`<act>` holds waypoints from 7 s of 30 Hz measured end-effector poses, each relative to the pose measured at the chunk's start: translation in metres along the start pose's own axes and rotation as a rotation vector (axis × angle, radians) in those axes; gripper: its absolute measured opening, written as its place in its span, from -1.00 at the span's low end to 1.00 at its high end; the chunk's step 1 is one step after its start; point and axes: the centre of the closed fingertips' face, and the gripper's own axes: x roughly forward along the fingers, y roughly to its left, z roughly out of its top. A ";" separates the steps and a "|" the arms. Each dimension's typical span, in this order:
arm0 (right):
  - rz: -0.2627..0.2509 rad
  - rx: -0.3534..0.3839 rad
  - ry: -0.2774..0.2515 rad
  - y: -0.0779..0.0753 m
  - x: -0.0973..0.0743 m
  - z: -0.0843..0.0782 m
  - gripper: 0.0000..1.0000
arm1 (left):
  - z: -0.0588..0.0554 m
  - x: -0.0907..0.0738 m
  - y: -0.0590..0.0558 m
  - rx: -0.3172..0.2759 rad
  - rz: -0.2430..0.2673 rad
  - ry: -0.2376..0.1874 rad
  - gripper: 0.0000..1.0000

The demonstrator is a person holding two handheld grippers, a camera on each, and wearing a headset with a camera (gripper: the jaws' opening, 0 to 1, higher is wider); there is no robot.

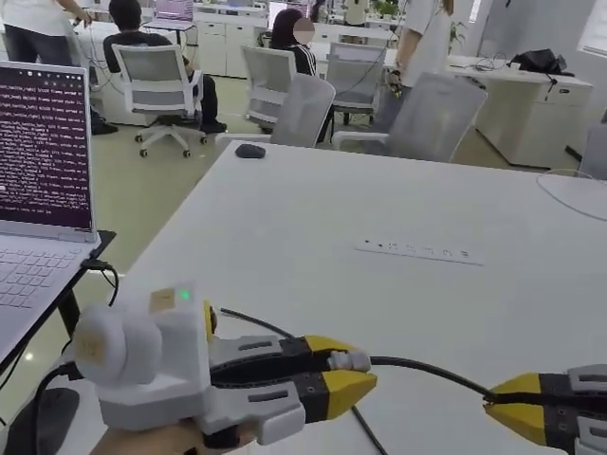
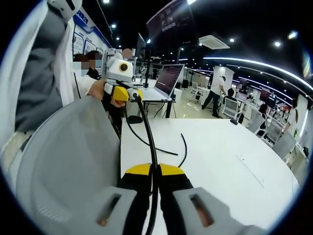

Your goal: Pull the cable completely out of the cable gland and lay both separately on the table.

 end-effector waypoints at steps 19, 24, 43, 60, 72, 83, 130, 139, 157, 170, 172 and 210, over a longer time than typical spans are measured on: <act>0.120 -0.160 -0.052 0.028 0.044 0.078 -0.63 | -0.008 0.004 -0.002 0.039 0.007 0.046 -0.67; 0.155 -0.215 0.004 0.033 0.057 0.070 -0.71 | -0.010 0.004 -0.004 0.054 -0.002 0.060 -0.67; 0.161 -0.194 -0.043 0.025 0.049 0.060 -0.96 | -0.011 0.002 -0.001 0.046 0.008 0.064 -0.67; 0.025 -0.067 -0.007 -0.007 0.008 0.015 -0.96 | 0.009 -0.008 0.014 0.026 0.077 -0.034 -0.67; -0.004 -0.004 0.064 -0.007 0.007 -0.009 -0.88 | 0.001 0.000 0.005 0.059 0.043 0.012 -0.67; 0.056 -0.124 0.004 0.011 0.029 0.048 -0.46 | -0.006 0.005 -0.001 0.079 0.020 0.051 -0.67; -0.004 -0.079 -0.032 -0.011 0.021 0.026 -0.93 | -0.005 -0.004 0.015 0.066 0.094 0.046 -0.67; -0.010 -0.053 0.014 -0.009 0.024 0.020 -0.83 | -0.008 0.001 0.007 0.118 0.062 0.073 -0.67; 0.156 -0.214 -0.027 0.036 0.073 0.061 -0.60 | -0.025 0.005 -0.002 0.128 0.016 0.147 -0.67; 0.142 -0.181 -0.063 0.030 0.073 0.059 -0.88 | -0.025 0.003 -0.002 0.103 0.018 0.149 -0.67; 0.133 -0.172 -0.073 0.029 0.073 0.061 -0.89 | -0.023 0.002 0.000 0.097 0.025 0.140 -0.67; -0.058 -0.034 -0.010 0.003 0.024 0.020 -0.83 | -0.018 0.000 0.010 0.132 0.079 0.125 -0.67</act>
